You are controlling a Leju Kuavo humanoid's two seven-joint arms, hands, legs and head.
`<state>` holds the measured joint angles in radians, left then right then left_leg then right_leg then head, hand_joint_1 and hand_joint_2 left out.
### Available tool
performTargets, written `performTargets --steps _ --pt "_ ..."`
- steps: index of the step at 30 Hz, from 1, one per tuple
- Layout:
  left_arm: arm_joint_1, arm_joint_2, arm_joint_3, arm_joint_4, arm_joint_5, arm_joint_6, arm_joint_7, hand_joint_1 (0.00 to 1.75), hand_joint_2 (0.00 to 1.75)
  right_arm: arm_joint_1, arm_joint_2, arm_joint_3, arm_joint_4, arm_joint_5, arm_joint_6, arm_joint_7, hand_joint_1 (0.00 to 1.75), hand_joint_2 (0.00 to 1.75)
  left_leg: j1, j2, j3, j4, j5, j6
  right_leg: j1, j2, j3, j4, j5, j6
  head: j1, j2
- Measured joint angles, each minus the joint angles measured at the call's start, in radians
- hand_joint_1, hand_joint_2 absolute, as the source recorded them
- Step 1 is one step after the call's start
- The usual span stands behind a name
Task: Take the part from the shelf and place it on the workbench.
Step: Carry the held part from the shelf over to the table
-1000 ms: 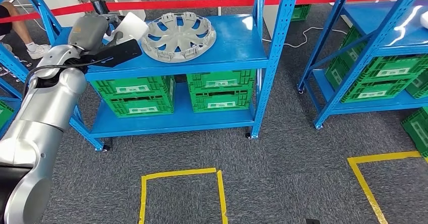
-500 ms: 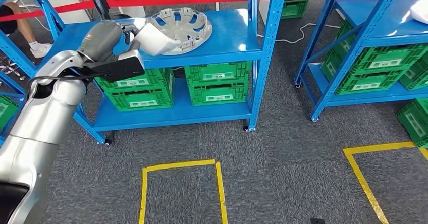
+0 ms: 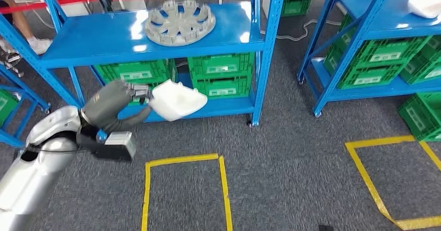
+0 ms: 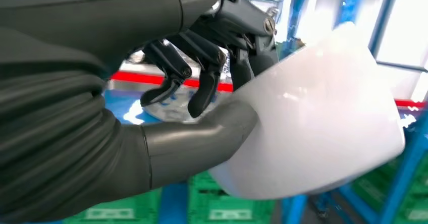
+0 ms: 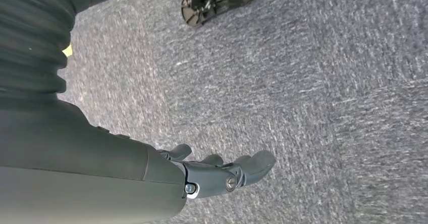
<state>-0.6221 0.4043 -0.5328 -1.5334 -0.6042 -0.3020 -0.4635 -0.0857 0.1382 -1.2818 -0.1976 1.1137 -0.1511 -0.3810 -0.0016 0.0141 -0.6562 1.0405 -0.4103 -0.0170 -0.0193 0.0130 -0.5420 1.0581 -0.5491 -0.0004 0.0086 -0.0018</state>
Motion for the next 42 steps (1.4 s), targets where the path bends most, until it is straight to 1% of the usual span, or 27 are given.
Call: performTargets --steps 2,3,6,7,8,9,11,13,15,17,18,19,21,22,23,24,26,28,30,32,33,35,37,38,39,40,42 --pt "0.03 0.028 -0.006 -0.032 0.015 -0.002 -0.013 1.75 1.75 0.003 0.0 0.0 0.0 0.0 -0.008 -0.001 0.0 1.75 0.002 -0.002 -0.004 0.002 0.002 -0.013 -0.002 -0.003 -0.013 -0.001 0.012 -0.017 0.0 0.0" --pt "0.043 0.039 -0.008 -0.045 0.018 -0.002 -0.018 1.75 1.75 0.004 0.0 0.0 0.0 0.0 -0.011 -0.002 0.0 1.75 0.004 -0.003 -0.012 0.019 -0.021 -0.019 -0.003 -0.006 -0.021 -0.003 0.021 -0.025 -0.001 0.0" --pt "0.081 0.061 -0.012 -0.077 0.012 0.005 -0.016 1.75 1.75 0.005 0.0 0.0 0.0 0.008 -0.01 -0.013 0.0 1.75 0.008 -0.008 -0.053 0.17 -0.159 -0.033 -0.004 -0.011 -0.054 -0.005 0.052 -0.036 -0.005 0.0" --pt "0.097 0.066 -0.012 -0.088 0.008 0.008 -0.014 1.75 1.75 0.005 0.0 0.001 0.0 0.011 -0.008 -0.016 0.0 1.75 0.009 -0.008 -0.061 0.226 -0.186 -0.035 -0.003 -0.011 -0.067 -0.004 0.062 -0.036 -0.005 0.0" --pt "0.114 0.072 -0.012 -0.1 0.005 0.01 -0.012 1.75 1.75 0.005 0.0 0.001 0.0 0.014 -0.006 -0.019 0.0 1.75 0.009 -0.008 -0.059 0.262 -0.192 -0.035 -0.003 -0.011 -0.079 -0.004 0.073 -0.035 -0.005 0.0" --pt "0.131 0.077 -0.012 -0.111 0.003 0.011 -0.011 1.75 1.75 0.005 0.0 0.001 0.0 0.015 -0.006 -0.019 0.0 1.75 0.009 -0.009 -0.042 0.266 -0.178 -0.033 -0.002 -0.011 -0.093 -0.003 0.083 -0.034 -0.005 0.0" --pt "0.151 0.085 -0.011 -0.131 0.0 0.011 -0.012 1.75 1.75 0.005 0.0 0.001 0.0 0.013 -0.005 -0.018 0.0 1.75 0.007 -0.01 0.045 0.171 -0.132 -0.022 -0.001 -0.011 -0.116 -0.003 0.104 -0.029 -0.005 0.0" --pt "0.152 0.091 -0.009 -0.143 0.001 0.005 -0.023 1.75 1.75 0.004 0.001 0.001 0.0 0.01 -0.006 -0.016 0.0 1.75 0.001 -0.012 0.149 0.029 -0.133 -0.009 0.001 -0.012 -0.128 -0.004 0.121 -0.02 -0.004 0.0" --pt "0.14 0.092 -0.009 -0.142 0.003 -0.005 -0.04 1.75 1.75 0.004 0.001 0.001 0.0 0.006 -0.01 -0.016 0.0 1.75 -0.006 -0.012 0.183 -0.035 -0.149 0.0 0.0 -0.014 -0.13 -0.01 0.137 -0.007 -0.006 0.0" --pt "0.118 0.084 -0.01 -0.129 0.004 -0.015 -0.051 1.75 1.75 0.004 0.001 0.001 0.0 0.001 -0.013 -0.019 0.0 1.75 -0.006 -0.01 0.169 -0.043 -0.133 0.011 -0.001 -0.014 -0.132 -0.015 0.148 0.007 -0.007 0.0" --pt "0.104 0.075 -0.012 -0.118 0.003 -0.018 -0.054 1.75 1.75 0.005 0.001 0.001 0.0 -0.001 -0.014 -0.021 0.0 1.75 -0.004 -0.008 0.161 -0.046 -0.122 0.02 -0.001 -0.014 -0.139 -0.004 0.131 0.012 -0.007 0.0" --pt "0.089 0.065 -0.014 -0.106 0.001 -0.02 -0.055 1.75 1.75 0.005 0.001 0.001 0.0 -0.003 -0.014 -0.024 0.0 1.75 -0.001 -0.007 0.151 -0.048 -0.108 0.027 0.0 -0.013 -0.15 0.024 0.097 0.016 -0.007 0.0" --pt "0.062 0.043 -0.018 -0.081 -0.003 -0.024 -0.055 1.75 1.75 0.004 0.001 0.001 0.0 -0.004 -0.014 -0.028 0.0 1.75 -0.001 -0.006 0.125 -0.048 -0.084 0.037 0.001 -0.011 -0.182 0.132 -0.003 0.019 -0.006 0.0" --pt "0.052 0.033 -0.021 -0.069 -0.005 -0.026 -0.054 1.75 1.75 0.004 0.0 0.001 0.0 -0.004 -0.015 -0.029 0.0 1.75 -0.002 -0.005 0.11 -0.044 -0.073 0.038 0.001 -0.011 -0.196 0.193 -0.036 0.021 -0.006 0.0" --pt "0.044 0.025 -0.023 -0.058 -0.006 -0.027 -0.052 1.75 1.75 0.004 -0.001 0.001 0.0 -0.004 -0.016 -0.027 0.0 1.75 -0.003 -0.005 0.094 -0.04 -0.063 0.038 0.002 -0.011 -0.2 0.238 -0.047 0.022 -0.006 0.0" --pt "0.036 0.017 -0.026 -0.049 -0.007 -0.027 -0.05 1.75 1.75 0.003 -0.002 0.001 0.0 -0.004 -0.016 -0.025 0.0 1.75 -0.003 -0.004 0.077 -0.035 -0.054 0.037 0.003 -0.011 -0.189 0.252 -0.036 0.023 -0.006 0.0" --pt "0.022 0.004 -0.031 -0.035 -0.011 -0.024 -0.044 1.75 1.75 0.003 -0.003 0.001 0.0 -0.005 -0.017 -0.019 0.0 1.75 -0.002 -0.003 0.047 -0.021 -0.041 0.032 0.003 -0.011 -0.117 0.177 0.012 0.021 -0.006 0.0" --pt "0.008 -0.006 -0.034 -0.025 -0.014 -0.016 -0.038 1.75 1.75 0.0 -0.003 0.001 0.0 -0.006 -0.018 -0.017 0.0 1.75 -0.004 -0.001 0.024 -0.005 -0.033 0.023 0.006 -0.011 -0.028 0.05 0.018 0.013 -0.006 0.0" --pt "-0.003 -0.012 -0.035 -0.016 -0.019 -0.003 -0.035 1.75 1.75 -0.002 -0.003 0.001 0.0 -0.006 -0.018 -0.017 0.0 1.75 -0.006 0.001 0.014 0.003 -0.023 0.012 0.009 -0.01 0.003 -0.01 0.003 0.001 -0.006 0.0" --pt "-0.014 -0.017 -0.035 -0.01 -0.024 0.014 -0.032 1.75 1.75 -0.001 -0.003 0.001 0.0 -0.007 -0.018 -0.017 0.0 1.75 -0.004 0.0 0.01 0.003 -0.015 -0.001 0.008 -0.011 -0.007 -0.015 0.015 -0.014 -0.005 0.0" --pt "-0.02 -0.019 -0.035 -0.007 -0.026 0.02 -0.031 1.75 1.75 -0.001 -0.002 0.001 0.0 -0.007 -0.017 -0.017 0.0 1.75 -0.003 -0.002 0.004 0.01 -0.025 -0.008 0.007 -0.012 -0.012 -0.017 0.023 -0.021 -0.006 0.0" --pt "-0.033 -0.021 -0.033 -0.004 -0.027 0.028 -0.026 1.75 1.75 -0.002 -0.002 0.001 0.0 -0.007 -0.017 -0.017 0.0 1.75 0.001 -0.007 -0.021 0.075 -0.091 -0.02 0.003 -0.014 -0.028 -0.021 0.041 -0.032 -0.008 0.0" --pt "-0.042 -0.023 -0.029 -0.002 -0.027 0.029 -0.016 1.75 1.75 -0.002 -0.002 0.001 0.0 -0.007 -0.017 -0.017 0.0 1.75 0.006 -0.008 -0.053 0.196 -0.173 -0.029 0.003 -0.014 -0.049 -0.021 0.058 -0.034 -0.009 0.0" --pt "-0.044 -0.024 -0.027 -0.002 -0.027 0.029 -0.012 1.75 1.75 -0.002 -0.002 0.001 0.0 -0.007 -0.017 -0.017 0.0 1.75 0.008 -0.008 -0.06 0.244 -0.191 -0.032 0.002 -0.014 -0.06 -0.02 0.066 -0.033 -0.009 0.0" --pt "-0.046 -0.025 -0.025 -0.002 -0.027 0.029 -0.01 1.75 1.75 -0.001 -0.002 0.001 0.0 -0.008 -0.017 -0.017 0.0 1.75 0.009 -0.008 -0.055 0.267 -0.19 -0.033 0.002 -0.014 -0.07 -0.02 0.075 -0.032 -0.009 0.0" --pt "-0.048 -0.025 -0.021 -0.002 -0.025 0.029 -0.008 1.75 1.75 -0.001 -0.002 0.001 0.0 -0.009 -0.017 -0.017 0.0 1.75 0.01 -0.008 -0.031 0.25 -0.17 -0.033 0.002 -0.014 -0.08 -0.02 0.083 -0.03 -0.009 0.0" --pt "-0.057 -0.025 -0.011 -0.002 -0.019 0.027 -0.007 1.75 1.75 -0.001 -0.002 0.001 0.0 -0.013 -0.015 -0.017 0.0 1.75 0.01 -0.009 0.06 0.127 -0.127 -0.028 0.002 -0.013 -0.096 -0.019 0.098 -0.023 -0.009 0.0"
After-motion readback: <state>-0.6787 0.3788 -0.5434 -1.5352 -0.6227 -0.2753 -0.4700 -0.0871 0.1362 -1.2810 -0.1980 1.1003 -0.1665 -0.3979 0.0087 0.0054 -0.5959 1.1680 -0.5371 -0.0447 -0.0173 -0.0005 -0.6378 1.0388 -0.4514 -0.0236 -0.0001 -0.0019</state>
